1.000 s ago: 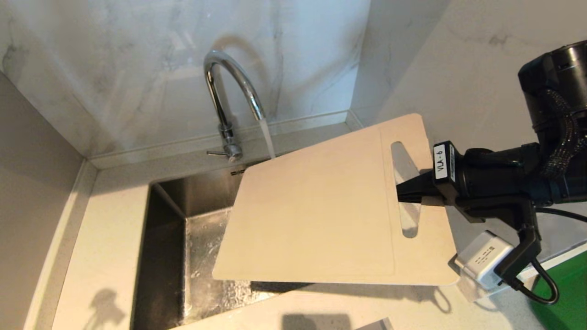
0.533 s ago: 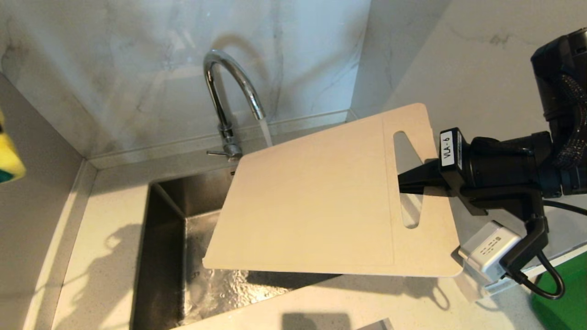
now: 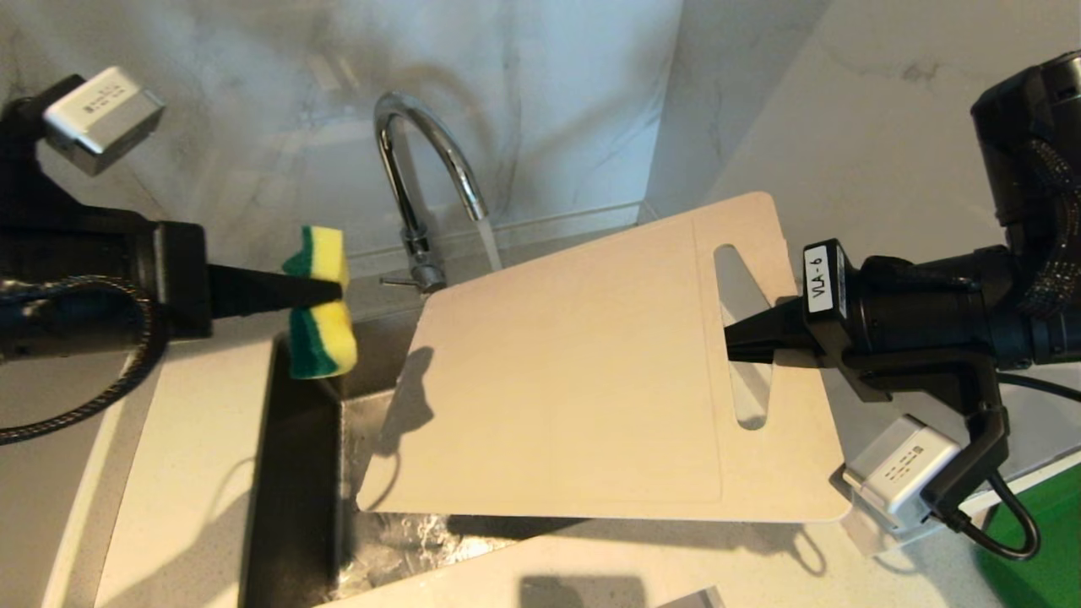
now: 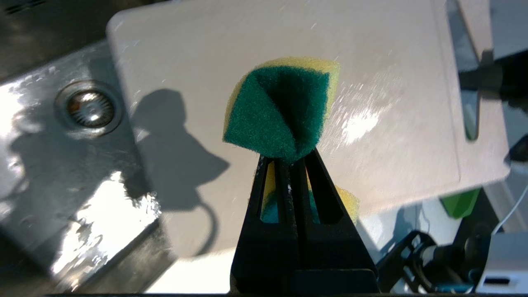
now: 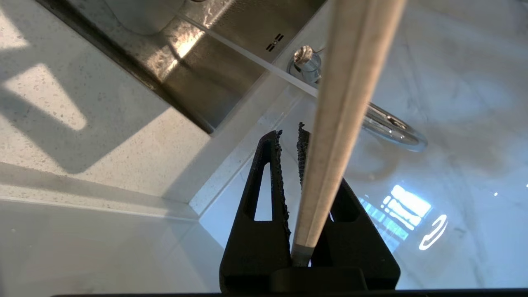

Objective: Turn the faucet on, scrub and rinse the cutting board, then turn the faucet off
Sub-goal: Scrub the cutting board underwater

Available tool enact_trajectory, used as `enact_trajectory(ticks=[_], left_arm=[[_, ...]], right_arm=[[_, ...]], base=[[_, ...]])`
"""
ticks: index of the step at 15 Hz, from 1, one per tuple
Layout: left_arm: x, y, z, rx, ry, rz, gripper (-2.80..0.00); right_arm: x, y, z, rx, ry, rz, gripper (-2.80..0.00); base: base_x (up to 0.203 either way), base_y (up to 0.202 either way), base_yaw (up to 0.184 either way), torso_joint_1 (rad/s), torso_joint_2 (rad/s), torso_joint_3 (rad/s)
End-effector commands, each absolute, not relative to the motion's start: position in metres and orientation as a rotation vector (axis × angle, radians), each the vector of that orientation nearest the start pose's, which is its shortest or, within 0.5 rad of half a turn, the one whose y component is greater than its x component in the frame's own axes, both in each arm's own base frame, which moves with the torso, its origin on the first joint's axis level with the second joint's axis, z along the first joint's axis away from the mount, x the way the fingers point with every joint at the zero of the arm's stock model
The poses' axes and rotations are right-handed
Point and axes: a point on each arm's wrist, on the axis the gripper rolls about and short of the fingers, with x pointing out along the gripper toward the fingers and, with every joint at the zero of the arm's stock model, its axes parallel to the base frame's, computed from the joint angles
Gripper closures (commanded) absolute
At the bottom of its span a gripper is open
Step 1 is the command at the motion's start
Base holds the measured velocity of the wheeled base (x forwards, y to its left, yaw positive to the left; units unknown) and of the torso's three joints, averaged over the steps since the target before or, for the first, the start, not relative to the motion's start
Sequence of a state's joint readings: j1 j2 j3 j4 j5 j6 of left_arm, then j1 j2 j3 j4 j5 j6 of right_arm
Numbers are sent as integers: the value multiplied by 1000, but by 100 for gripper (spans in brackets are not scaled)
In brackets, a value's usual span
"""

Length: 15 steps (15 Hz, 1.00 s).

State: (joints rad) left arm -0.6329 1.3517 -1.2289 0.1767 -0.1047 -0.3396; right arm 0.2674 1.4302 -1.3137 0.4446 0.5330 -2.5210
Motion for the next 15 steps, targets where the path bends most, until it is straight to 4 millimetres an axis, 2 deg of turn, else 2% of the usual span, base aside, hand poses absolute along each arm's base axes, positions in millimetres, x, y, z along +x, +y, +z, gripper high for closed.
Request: enact_trajectory(ticks=[1,6,10,13,15], left_arm=[[197,-163,298,-238,448,-691,0],[246,-192,277,-248,405,-618,0],[284,-212,275,-259,333,-547,0],[298,-220,272,-258,322,-519,0],[298,-222,268,-252,335,-521,0]], right_arm=[[211,74,295,-2202,-746,1020,0],[207,73,292,-2190,-755,1023,0],[197,71,291,-2176,-775,1029,0],[190,69,291,-2167,-789,1027,0],[188,68,293,-2166,-801,1018,0]], base=[[0,0,0,0,0,0],[0,0,0,0,0,0],[0,0,0,0,0,0],[0,0,0,0,0,0],[0,0,0,0,0,0]])
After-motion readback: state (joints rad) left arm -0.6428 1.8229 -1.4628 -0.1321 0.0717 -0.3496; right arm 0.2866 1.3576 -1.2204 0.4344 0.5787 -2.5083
